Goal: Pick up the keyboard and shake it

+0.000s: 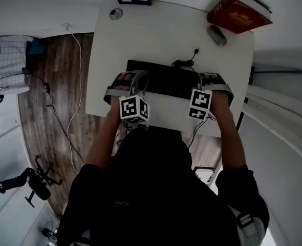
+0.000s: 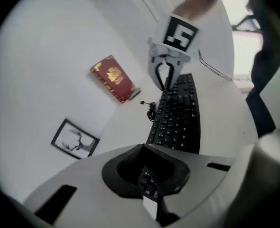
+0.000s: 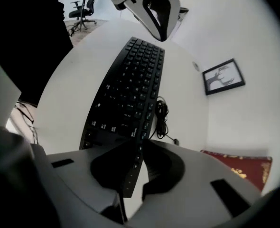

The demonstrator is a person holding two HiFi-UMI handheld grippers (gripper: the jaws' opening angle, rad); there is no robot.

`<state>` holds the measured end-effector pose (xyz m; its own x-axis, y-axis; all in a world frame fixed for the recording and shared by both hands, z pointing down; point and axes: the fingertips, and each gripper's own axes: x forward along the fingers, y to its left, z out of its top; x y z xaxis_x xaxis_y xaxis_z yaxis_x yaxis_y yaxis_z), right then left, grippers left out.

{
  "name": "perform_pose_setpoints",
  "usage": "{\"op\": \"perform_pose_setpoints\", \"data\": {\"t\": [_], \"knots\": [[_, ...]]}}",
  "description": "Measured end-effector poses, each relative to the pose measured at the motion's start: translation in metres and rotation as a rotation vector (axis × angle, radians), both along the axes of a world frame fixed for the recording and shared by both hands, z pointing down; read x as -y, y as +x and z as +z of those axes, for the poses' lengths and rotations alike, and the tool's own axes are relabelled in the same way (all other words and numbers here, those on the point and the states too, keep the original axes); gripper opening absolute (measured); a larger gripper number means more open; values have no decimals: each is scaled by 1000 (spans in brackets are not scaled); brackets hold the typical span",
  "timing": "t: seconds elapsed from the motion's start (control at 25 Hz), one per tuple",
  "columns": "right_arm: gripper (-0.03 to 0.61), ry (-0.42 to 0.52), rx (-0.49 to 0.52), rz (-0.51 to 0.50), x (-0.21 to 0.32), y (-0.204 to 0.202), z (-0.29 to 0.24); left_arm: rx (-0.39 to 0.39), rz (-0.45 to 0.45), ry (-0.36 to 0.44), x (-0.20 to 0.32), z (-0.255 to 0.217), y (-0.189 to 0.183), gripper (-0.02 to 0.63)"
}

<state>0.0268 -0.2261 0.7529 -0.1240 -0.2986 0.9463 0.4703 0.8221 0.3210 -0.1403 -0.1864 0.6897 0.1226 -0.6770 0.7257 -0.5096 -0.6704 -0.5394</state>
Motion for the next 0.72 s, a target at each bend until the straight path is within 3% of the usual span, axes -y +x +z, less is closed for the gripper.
{"op": "perform_pose_setpoints", "data": {"t": [0.08,0.16,0.32,0.44,0.56,0.72], "knots": [[43,57,98,61,-13,-5,-18,-122,-131,25,-20,-18,-14,0],[26,26,206,159,-40,-14,-39,-219,-231,46,-48,-33,-23,1],[21,-1,376,238,-103,-42,-82,-406,-338,118,-100,-66,-16,2],[21,136,524,242,-139,-57,-122,-532,-343,176,-131,-87,1,0],[21,308,696,296,-166,-61,-164,-601,-376,238,-160,-98,5,0],[21,401,860,400,-192,-34,-213,-681,-410,284,-190,-114,25,0]]}}
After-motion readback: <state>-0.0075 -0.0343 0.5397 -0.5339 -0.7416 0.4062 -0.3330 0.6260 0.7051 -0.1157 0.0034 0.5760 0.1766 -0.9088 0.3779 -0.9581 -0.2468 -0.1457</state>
